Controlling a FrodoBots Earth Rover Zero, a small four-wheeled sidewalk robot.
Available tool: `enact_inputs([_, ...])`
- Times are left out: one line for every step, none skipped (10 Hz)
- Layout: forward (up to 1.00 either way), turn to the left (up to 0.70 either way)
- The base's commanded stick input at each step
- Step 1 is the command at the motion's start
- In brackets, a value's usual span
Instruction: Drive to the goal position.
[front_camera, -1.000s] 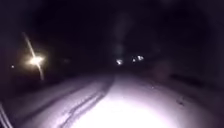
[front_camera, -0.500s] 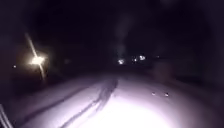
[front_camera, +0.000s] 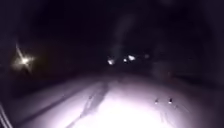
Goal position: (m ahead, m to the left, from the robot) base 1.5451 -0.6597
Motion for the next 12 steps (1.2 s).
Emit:
enact_inputs([1.00, 0.00])
enact_inputs([1.00, 0.00])
enact_inputs([1.00, 0.00])
enact_inputs([1.00, 0.00])
enact_inputs([1.00, 0.00])
enact_inputs([1.00, 0.00])
enact_inputs([1.00, 0.00])
enact_inputs([1.00, 0.00])
enact_inputs([1.00, 0.00])
enact_inputs([1.00, 0.00])
enact_inputs([1.00, 0.00])
enact_inputs([1.00, 0.00])
